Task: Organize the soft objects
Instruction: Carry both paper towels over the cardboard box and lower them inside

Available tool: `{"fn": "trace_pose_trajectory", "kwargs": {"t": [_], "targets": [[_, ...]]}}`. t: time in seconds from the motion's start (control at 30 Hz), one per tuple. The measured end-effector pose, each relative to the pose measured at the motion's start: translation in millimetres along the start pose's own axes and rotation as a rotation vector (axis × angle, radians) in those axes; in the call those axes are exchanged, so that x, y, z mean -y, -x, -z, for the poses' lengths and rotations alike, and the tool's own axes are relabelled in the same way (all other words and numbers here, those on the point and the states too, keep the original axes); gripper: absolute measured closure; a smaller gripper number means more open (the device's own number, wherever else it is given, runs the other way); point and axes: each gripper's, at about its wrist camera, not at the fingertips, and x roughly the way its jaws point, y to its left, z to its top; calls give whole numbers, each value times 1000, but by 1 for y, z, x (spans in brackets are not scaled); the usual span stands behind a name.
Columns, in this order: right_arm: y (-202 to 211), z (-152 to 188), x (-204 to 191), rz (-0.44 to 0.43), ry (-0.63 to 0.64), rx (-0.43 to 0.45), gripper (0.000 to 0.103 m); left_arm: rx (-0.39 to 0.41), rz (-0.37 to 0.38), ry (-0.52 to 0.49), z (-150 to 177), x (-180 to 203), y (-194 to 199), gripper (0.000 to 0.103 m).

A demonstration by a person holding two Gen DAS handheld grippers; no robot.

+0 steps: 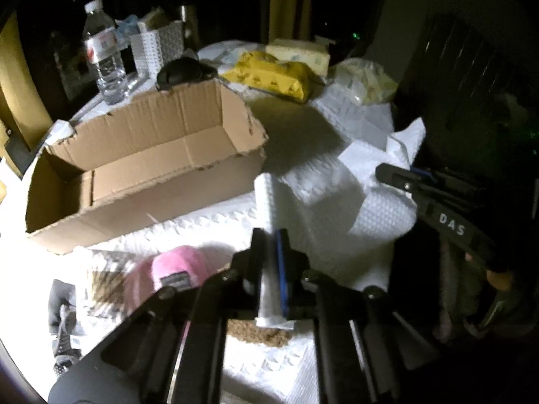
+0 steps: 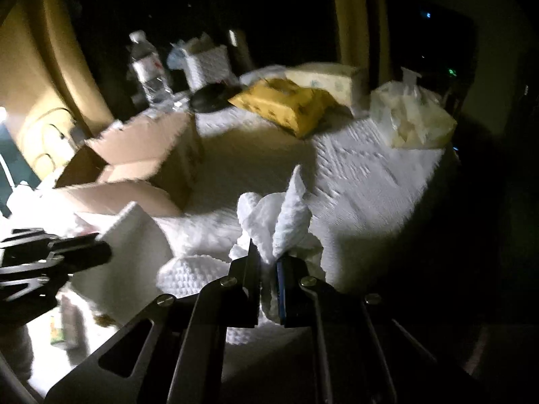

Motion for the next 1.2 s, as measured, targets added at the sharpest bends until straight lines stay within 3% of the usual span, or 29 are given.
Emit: {"fn": "trace_pose_trajectory", "kwargs": {"t": [0.33,0.63,0.93,1.2], "targets": [[40,-36,-42,-72,47,106,95,133,13,26,-15,-26,56,96],[43,-63,-80,-111,107,143,95,205,-5,44,-29,-56,86,96],[34,-87,-109,-145,165,156,95,254,-50,68,-51,-84,93,96],[10,-103,-114,-172,183,146,95,245,-75,89,-65,-100,75,96]]}}
